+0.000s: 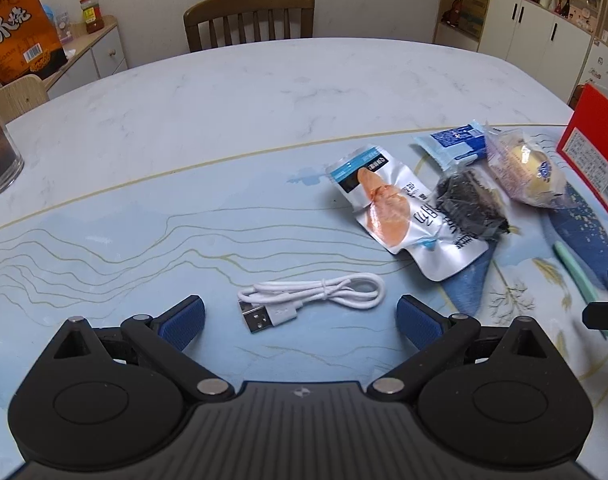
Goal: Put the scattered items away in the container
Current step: 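Grasp the mint-green stick with the right gripper while the left gripper grasps the white USB cable, then carry the green stick and USB cable over the red shoebox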
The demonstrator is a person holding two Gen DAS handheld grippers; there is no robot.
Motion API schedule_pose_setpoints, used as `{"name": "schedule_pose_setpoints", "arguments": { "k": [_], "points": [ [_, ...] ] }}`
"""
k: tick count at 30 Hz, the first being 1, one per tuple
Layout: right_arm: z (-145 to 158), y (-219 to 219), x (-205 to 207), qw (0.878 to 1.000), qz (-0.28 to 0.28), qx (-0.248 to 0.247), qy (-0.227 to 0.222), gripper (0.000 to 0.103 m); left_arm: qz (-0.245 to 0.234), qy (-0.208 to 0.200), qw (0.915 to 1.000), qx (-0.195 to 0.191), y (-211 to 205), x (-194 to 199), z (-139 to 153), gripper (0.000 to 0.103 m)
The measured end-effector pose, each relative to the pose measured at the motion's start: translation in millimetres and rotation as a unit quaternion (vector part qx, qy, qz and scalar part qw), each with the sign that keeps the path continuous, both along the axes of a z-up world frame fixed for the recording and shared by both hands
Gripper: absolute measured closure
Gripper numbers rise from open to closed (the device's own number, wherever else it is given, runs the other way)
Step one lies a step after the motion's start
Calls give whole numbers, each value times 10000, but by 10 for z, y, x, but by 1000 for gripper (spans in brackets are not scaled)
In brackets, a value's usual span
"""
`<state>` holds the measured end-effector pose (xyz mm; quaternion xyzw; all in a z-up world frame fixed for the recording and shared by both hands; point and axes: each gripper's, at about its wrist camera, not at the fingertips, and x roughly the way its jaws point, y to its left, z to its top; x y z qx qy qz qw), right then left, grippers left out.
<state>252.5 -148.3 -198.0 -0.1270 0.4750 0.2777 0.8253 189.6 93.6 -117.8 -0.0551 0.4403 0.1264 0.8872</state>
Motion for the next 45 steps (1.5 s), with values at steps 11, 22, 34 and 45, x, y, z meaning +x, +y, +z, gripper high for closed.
{"name": "schedule_pose_setpoints", "arguments": {
  "k": [11, 22, 34, 45],
  "points": [
    [-68, 98, 23, 9998, 58, -175, -115, 46, 88, -142, 9998, 59, -16, 11, -21, 0],
    [-49, 107, 40, 9997, 86, -131, -162, 75, -69, -196, 9998, 78, -48, 11, 1, 10],
    [-36, 64, 77, 9999, -14, -117, -71, 93, -105, -204, 9997, 68, -75, 14, 47, 26],
    [50, -55, 52, 9998, -100, -79, -125, 93, -47, -195, 9998, -67, -82, -88, 119, 27]
  ]
}}
